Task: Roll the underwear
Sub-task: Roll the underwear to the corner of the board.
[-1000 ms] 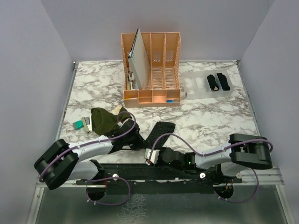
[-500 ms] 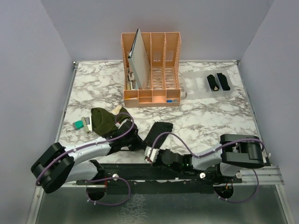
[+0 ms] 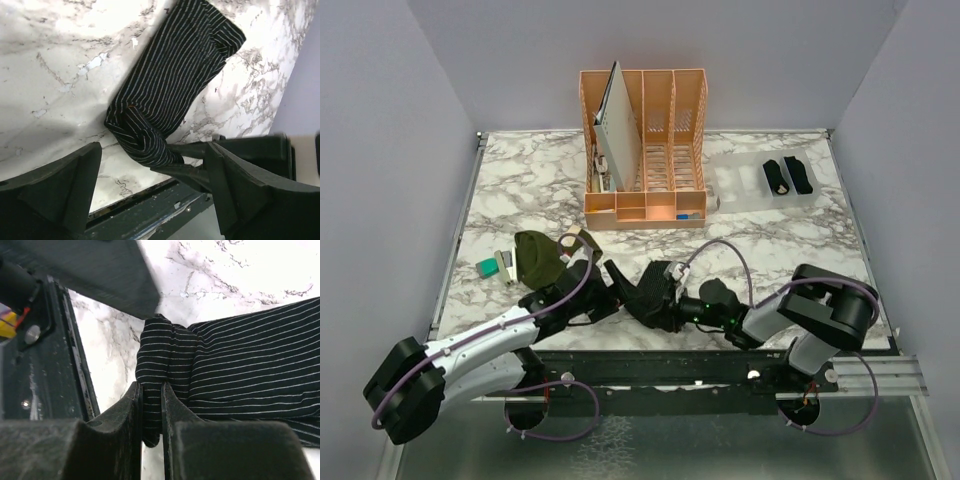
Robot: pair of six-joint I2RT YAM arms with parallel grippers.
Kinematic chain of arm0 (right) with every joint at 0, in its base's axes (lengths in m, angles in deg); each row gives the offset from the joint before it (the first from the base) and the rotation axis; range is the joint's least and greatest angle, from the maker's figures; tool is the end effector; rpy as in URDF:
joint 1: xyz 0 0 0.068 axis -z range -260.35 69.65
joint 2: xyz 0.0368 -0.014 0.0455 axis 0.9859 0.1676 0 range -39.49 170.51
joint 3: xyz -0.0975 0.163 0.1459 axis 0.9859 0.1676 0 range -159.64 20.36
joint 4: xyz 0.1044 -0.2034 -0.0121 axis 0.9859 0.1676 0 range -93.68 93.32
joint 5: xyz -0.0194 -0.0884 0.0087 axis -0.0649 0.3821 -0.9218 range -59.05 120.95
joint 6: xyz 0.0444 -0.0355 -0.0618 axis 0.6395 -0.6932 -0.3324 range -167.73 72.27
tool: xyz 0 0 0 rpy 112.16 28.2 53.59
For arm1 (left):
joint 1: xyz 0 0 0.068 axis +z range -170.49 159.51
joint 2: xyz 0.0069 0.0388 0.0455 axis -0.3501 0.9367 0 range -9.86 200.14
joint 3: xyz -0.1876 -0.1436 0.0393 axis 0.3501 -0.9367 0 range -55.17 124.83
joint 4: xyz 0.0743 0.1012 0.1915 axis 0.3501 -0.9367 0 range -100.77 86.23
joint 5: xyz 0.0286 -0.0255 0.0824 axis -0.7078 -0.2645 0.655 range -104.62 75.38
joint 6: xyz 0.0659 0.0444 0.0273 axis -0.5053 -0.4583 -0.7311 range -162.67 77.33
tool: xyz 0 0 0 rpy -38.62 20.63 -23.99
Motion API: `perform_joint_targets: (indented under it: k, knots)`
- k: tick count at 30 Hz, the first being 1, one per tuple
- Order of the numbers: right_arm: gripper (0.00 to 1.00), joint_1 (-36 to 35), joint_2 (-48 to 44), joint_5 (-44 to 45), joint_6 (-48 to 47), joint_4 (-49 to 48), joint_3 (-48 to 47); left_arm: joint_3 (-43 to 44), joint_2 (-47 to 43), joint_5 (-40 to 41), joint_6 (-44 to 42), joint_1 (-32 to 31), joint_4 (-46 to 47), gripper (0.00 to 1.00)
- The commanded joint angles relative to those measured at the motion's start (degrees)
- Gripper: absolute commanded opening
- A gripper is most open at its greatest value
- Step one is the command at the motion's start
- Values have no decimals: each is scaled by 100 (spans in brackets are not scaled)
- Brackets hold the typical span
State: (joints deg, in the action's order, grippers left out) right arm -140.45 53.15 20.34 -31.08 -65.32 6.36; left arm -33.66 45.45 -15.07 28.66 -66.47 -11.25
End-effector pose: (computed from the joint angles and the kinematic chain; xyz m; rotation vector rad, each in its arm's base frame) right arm 0.1231 0.2414 0.1059 -0.8714 1.8142 1.0685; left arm 0.1443 -0.1502 0.1378 -0.5509 2.4701 -0.9838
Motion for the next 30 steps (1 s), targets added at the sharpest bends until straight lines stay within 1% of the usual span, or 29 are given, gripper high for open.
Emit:
perform_joint_targets:
  k: [1,4,5,8,11,14,18,23,26,27,30]
  knots:
    - [0,622,653,-1782,1229,302,-161,-249,-302,247,-821,1,456,91]
    - [0,1030,1101,-2241,1763,53,-195,-539,-454,222,-1232,3,719,91]
    - [1,1157,1288,-2421,1942,-54,-200,-647,-511,204,-1361,1,938,91]
    - [1,1477,1817,-2720,2611,-883,-106,-945,-623,169,-1582,1,1223,90]
    - [3,1679,2274,-2945,3104,-1516,-57,-1115,-649,260,-1552,1,1277,89]
    - [5,1726,2648,-2976,3398,-1627,-142,-1347,-563,189,-1400,-3,1690,88]
    - [6,1778,2960,-2918,3755,-2146,-67,-1423,-210,129,-1327,-6,2093,87]
    - [6,1877,3192,-2887,3966,-2280,-39,-1303,483,163,-1213,-3,2144,80]
    - [7,1899,3341,-2915,4097,-2521,-26,-1265,910,224,-1073,-17,2188,75]
    - [7,1915,3378,-2918,4132,-2580,-12,-1258,1001,225,-1032,-21,2227,71]
    - [8,1948,3446,-2912,4204,-2746,40,-1262,1182,389,-863,-58,2273,66]
